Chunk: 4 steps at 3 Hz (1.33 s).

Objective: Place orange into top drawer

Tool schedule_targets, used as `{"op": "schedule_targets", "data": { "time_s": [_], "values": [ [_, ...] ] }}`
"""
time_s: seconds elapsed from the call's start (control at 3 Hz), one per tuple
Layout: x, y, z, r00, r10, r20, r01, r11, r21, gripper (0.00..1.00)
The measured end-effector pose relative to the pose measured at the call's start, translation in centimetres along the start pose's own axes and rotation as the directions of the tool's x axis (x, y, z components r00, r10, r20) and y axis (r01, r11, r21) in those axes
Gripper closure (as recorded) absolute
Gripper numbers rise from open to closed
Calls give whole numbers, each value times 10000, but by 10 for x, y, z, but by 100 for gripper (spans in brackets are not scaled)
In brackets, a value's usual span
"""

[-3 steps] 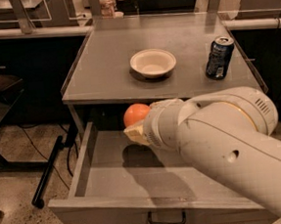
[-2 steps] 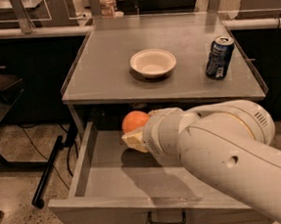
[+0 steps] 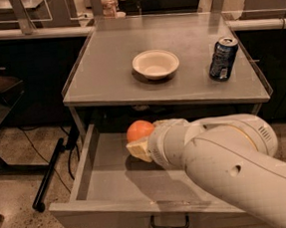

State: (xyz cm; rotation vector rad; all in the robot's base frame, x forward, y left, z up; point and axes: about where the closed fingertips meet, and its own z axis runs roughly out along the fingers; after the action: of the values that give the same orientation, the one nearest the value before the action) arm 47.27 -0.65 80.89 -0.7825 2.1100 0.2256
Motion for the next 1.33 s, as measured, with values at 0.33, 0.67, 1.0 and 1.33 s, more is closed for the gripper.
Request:
{"op": "schedule_targets", "data": {
  "time_s": [0.33, 0.67, 1.0, 1.33],
  "values": [
    [35, 2, 16, 9976, 628, -278, -633, 9978, -184, 100],
    [58, 1, 27, 9944, 942, -479, -957, 9950, -280, 100],
    [77, 0, 36, 9909, 1126, -743, -1157, 9925, -385, 100],
    [87, -2, 51, 9887, 1151, -958, -1210, 9909, -591, 100]
  ]
}}
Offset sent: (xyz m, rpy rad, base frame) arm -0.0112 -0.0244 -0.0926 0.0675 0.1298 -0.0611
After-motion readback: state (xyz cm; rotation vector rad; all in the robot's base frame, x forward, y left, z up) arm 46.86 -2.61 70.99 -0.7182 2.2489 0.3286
